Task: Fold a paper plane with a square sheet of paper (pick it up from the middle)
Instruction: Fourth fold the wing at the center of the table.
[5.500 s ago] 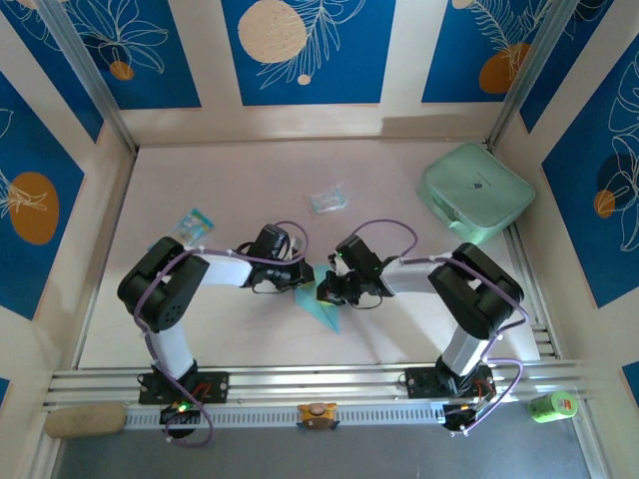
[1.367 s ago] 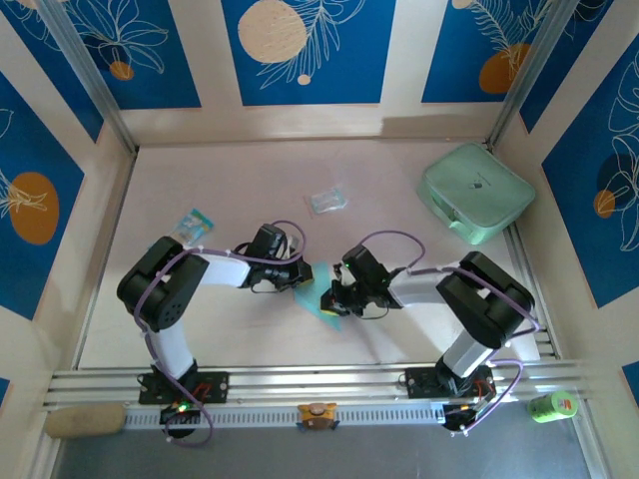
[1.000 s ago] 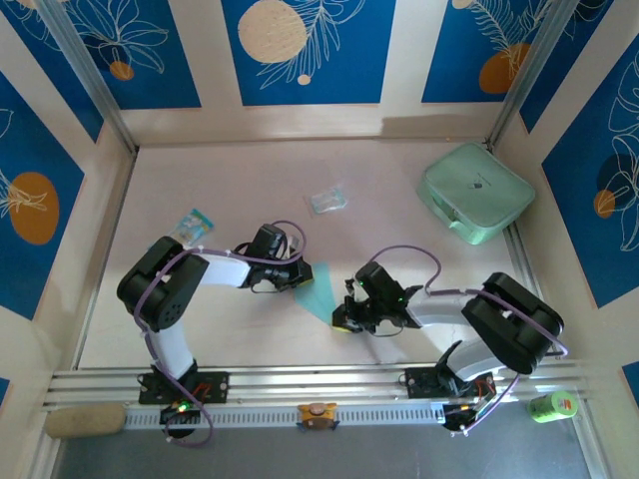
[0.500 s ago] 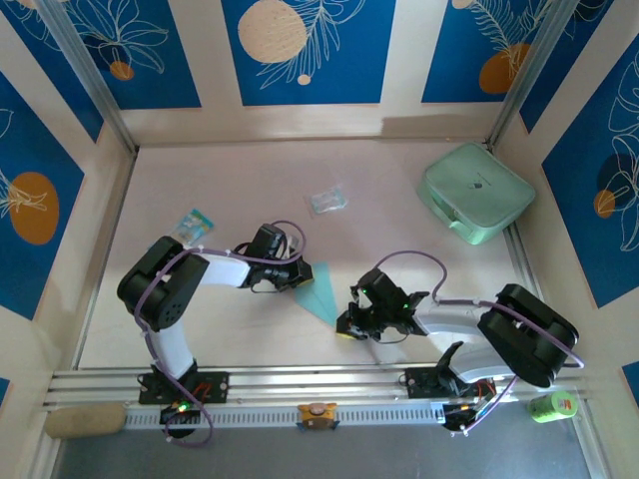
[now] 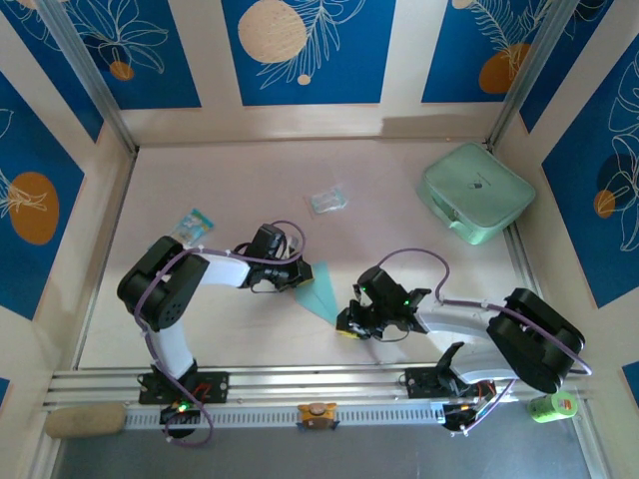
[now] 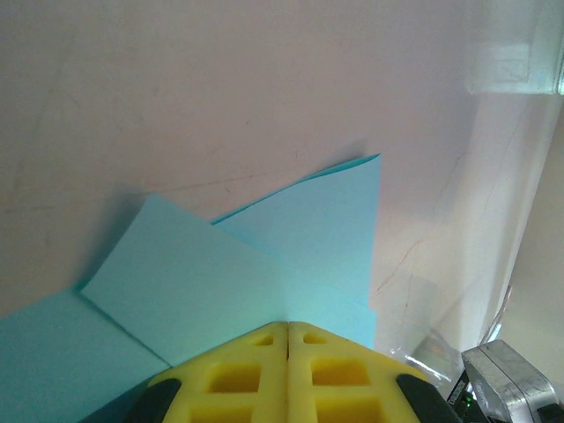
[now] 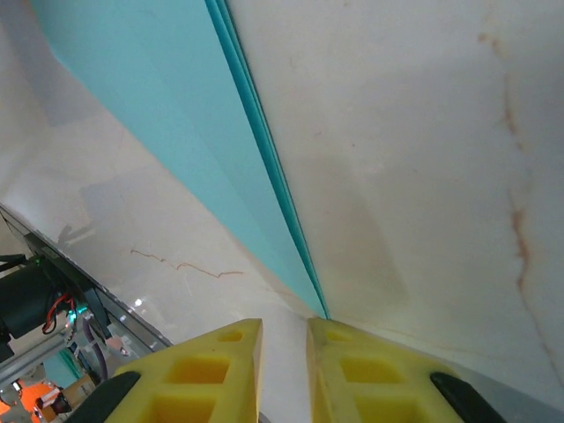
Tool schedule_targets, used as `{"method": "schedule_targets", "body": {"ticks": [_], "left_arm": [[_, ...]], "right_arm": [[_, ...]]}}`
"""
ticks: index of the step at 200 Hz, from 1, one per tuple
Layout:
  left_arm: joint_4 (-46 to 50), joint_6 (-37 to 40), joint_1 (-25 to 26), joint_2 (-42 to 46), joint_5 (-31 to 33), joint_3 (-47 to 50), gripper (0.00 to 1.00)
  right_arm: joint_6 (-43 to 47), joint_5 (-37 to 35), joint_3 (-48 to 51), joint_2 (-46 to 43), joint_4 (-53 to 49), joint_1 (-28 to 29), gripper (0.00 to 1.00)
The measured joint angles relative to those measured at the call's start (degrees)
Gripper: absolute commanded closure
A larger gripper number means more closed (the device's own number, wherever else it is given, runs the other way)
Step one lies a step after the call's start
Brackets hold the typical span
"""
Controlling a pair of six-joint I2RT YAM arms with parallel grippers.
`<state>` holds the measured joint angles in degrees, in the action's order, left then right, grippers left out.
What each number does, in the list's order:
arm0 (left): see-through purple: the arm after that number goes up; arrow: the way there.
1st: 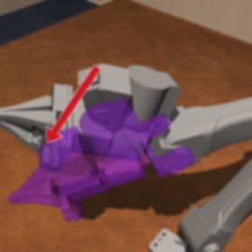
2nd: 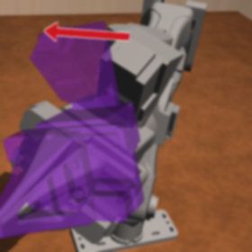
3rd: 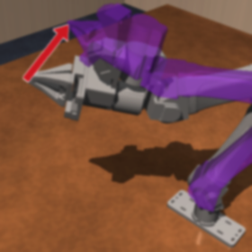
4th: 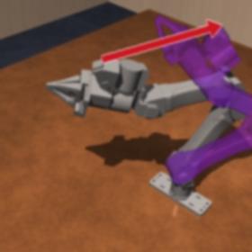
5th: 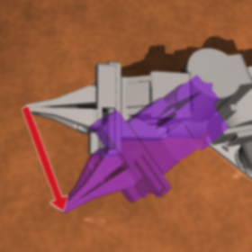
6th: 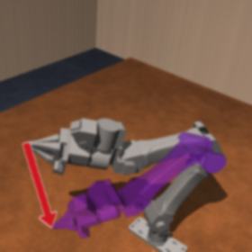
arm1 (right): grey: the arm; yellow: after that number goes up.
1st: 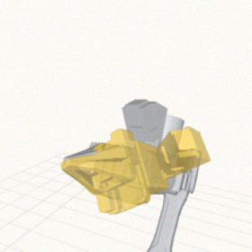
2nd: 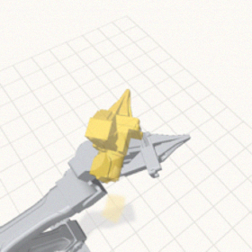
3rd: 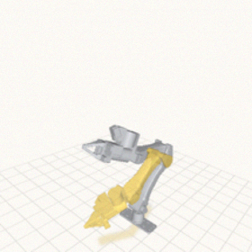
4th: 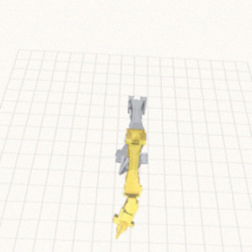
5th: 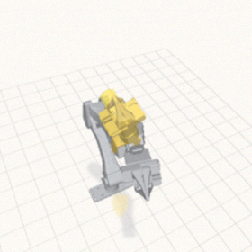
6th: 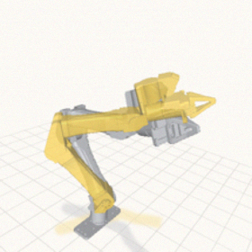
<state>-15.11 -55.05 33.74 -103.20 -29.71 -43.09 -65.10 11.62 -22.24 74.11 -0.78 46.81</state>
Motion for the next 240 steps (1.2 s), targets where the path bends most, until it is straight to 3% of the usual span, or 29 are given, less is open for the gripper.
{"method": "schedule_targets", "body": {"ticks": [49,240], "left_arm": [[-0.7,0.0,-0.1,0.0,-0.3,0.3,0.96],[-0.8,-0.2,-0.2,-0.1,-0.3,0.3,0.96]], "right_arm": [[-3.0,-1.0,0.1,-2.4,-1.5,-0.7,0.66],[-5.7,2.3,0.7,0.7,3.1,-2.6,0.67]]}}
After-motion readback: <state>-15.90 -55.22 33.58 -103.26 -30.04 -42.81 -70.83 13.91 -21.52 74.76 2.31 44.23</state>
